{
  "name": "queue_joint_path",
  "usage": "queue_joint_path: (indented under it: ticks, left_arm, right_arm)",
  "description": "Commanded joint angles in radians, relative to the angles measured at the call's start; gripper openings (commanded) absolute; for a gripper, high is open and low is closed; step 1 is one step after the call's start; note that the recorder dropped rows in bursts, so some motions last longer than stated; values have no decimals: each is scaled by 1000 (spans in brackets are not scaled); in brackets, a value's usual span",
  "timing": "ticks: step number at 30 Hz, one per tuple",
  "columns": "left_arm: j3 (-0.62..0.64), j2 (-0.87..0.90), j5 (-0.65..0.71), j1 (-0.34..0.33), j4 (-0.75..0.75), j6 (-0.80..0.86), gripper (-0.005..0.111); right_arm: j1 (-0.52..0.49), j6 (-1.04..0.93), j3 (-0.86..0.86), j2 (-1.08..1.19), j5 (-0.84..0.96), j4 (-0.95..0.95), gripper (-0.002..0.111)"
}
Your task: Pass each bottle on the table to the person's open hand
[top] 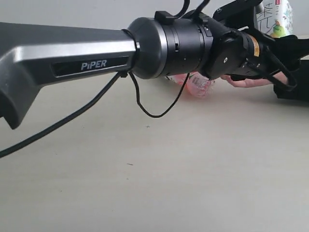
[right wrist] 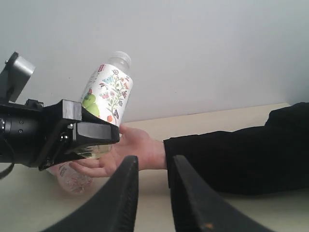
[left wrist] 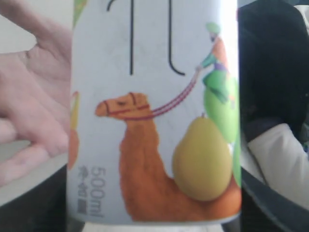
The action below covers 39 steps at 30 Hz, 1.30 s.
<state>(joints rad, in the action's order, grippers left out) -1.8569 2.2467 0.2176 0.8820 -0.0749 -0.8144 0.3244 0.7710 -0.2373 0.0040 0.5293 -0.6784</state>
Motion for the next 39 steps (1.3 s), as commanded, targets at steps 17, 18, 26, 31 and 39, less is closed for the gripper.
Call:
queue_joint_path:
  ticks: [17, 18, 26, 31, 39]
  left_arm:
    - [-4, 14, 406, 117, -988, -1101, 0]
    - [-4, 24, 406, 119, -988, -1115, 0]
    - [-10, 85, 253, 105, -1005, -1160, 0]
    - [-40, 109, 229, 93, -1003, -1160, 0]
    - [-80, 152, 236, 93, -1003, -1158, 0]
  right_arm:
    - [2, -3, 1, -4, -5, -1, 25]
    - [2, -3, 1, -4, -5, -1, 25]
    - [2, -3, 1, -4, -5, -1, 25]
    - [2, -3, 1, -4, -5, -1, 25]
    - [2, -3, 1, -4, -5, -1, 25]
